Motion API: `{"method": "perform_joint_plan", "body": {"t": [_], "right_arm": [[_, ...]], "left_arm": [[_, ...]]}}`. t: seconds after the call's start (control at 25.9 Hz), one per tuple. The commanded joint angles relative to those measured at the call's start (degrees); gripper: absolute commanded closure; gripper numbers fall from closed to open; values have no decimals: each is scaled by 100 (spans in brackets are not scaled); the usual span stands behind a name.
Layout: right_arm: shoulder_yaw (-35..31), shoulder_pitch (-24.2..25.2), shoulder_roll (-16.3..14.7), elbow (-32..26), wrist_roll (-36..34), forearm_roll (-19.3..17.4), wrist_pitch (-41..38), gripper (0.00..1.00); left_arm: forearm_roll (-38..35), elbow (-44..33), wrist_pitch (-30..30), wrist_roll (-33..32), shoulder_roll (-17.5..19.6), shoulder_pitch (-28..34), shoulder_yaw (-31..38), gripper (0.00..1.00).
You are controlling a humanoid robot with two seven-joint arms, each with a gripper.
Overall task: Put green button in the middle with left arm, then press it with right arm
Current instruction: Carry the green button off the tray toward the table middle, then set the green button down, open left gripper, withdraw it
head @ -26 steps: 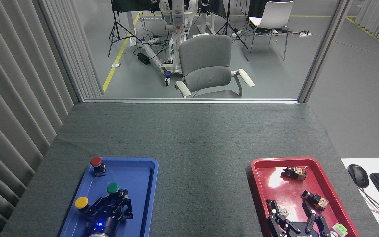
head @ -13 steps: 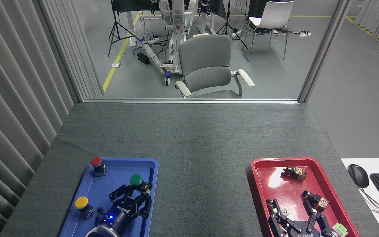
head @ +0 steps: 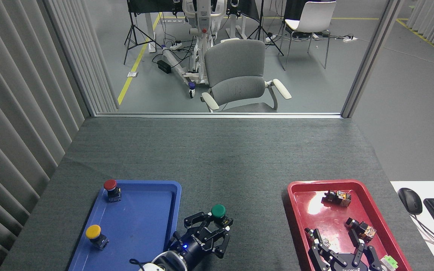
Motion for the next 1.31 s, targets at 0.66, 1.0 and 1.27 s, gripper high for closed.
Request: {"method": "perform_joint_plan", "body": {"t": [0.66, 1.0, 1.27], "right_arm": [[-8, -53, -1, 397, 1, 18, 12, 1], [-8, -106, -10, 406, 1, 18, -58, 1], [98, -212, 52, 397, -87, 44, -67, 1]], "left_arm": [[263, 1460, 954, 257, -608, -344, -358, 92], [342, 1635, 1129, 442, -626, -344, -323, 62], [755, 1583, 1288, 661, -564, -309, -340, 2]]}}
